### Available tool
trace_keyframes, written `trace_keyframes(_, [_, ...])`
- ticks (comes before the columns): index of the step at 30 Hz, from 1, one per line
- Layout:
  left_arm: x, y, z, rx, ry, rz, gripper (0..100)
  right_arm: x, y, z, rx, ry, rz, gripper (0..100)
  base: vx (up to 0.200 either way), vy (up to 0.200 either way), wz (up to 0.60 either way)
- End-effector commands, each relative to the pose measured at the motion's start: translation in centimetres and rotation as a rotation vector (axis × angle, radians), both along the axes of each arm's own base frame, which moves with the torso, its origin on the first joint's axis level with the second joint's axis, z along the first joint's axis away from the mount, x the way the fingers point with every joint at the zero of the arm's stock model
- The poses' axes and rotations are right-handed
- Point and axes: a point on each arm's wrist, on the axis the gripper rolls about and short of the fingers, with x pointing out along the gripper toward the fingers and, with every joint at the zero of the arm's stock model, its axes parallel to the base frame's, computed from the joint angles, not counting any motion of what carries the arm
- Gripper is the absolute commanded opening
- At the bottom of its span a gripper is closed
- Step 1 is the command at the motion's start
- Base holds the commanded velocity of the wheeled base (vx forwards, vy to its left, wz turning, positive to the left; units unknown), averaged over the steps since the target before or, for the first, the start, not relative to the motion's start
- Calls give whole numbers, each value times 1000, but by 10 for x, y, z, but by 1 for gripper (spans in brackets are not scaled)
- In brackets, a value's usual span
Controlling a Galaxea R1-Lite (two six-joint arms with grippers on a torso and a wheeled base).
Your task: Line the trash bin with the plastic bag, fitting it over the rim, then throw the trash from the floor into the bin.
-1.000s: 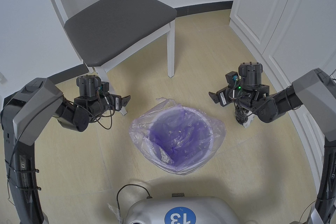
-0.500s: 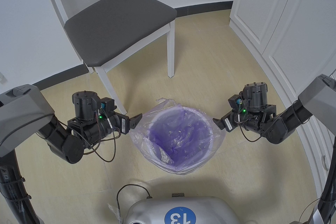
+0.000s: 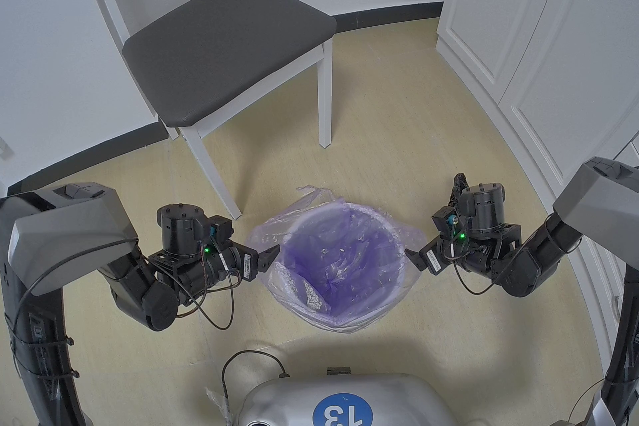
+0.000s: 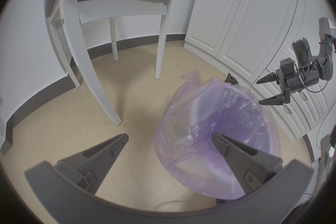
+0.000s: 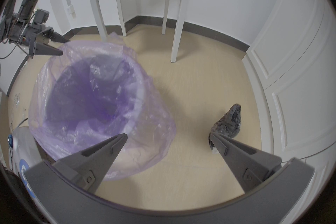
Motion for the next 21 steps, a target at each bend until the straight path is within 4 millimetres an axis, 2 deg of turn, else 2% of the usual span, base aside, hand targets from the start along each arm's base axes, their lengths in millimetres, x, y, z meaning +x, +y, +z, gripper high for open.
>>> trace_keyframes(1, [4, 4, -14, 9, 24, 12, 100, -2, -2, -12, -13, 36, -2, 100, 0, 0, 0])
trace_keyframes(9, [12, 20, -34, 13, 34, 57, 100, 3, -2, -33, -18, 44, -10, 100, 0, 0, 0])
trace_keyframes(21, [31, 19, -71, 6, 32, 69, 100, 19, -11, -62, -20, 53, -45, 100, 0, 0, 0])
